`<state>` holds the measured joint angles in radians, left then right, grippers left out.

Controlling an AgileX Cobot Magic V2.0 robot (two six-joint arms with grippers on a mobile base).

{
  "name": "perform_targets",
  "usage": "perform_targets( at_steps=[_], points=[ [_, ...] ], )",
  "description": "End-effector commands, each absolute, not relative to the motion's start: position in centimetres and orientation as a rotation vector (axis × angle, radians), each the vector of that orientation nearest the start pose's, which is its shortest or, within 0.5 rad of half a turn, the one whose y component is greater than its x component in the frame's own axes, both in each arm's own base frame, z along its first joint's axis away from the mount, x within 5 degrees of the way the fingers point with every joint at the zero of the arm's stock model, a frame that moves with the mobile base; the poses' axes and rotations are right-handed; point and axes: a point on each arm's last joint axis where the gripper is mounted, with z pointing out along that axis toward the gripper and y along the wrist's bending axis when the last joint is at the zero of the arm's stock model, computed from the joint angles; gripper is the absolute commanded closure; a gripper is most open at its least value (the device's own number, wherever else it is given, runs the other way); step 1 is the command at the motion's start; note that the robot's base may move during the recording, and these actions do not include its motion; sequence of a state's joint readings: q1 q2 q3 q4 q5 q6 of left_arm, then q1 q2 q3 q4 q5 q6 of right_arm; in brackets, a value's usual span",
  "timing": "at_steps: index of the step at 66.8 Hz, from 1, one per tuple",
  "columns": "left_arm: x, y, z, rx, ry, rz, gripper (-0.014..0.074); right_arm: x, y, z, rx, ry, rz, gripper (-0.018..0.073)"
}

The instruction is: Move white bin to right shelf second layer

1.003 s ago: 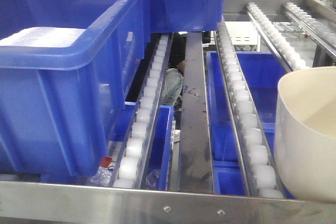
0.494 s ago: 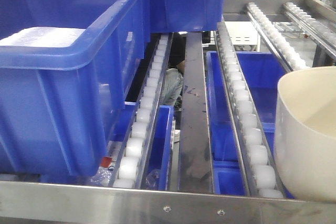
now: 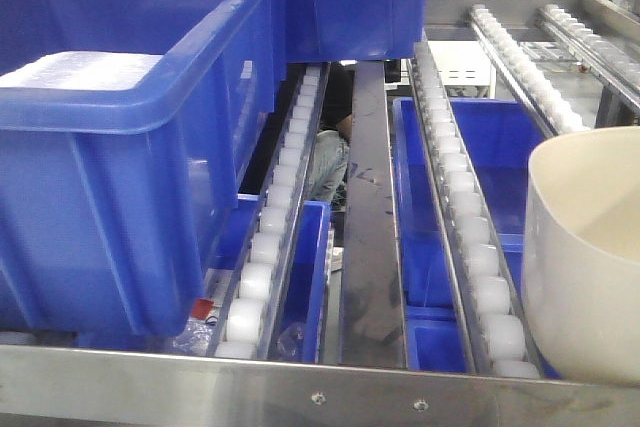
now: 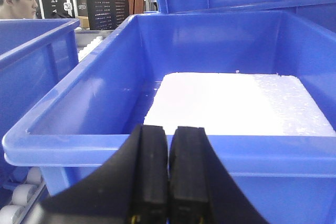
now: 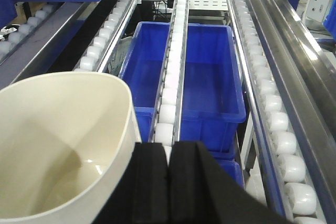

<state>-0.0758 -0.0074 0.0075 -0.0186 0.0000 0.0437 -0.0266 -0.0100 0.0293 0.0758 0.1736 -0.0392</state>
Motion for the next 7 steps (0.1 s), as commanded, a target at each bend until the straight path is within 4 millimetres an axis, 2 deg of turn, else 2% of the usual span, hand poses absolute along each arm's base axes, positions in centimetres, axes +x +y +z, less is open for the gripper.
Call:
perform_targets(
  at_steps=[1,7],
  points=[
    [5.54,-0.43,20.67,0.070,1.423,-0.047,0.0512,5.46,-0.11,20.31,0.041,1.546,0.003,0.0503],
    [5.54,-0.43,20.67,0.070,1.423,-0.047,0.0512,5.46,-0.11,20.31,0.041,1.546,0.003,0.0503]
  ],
)
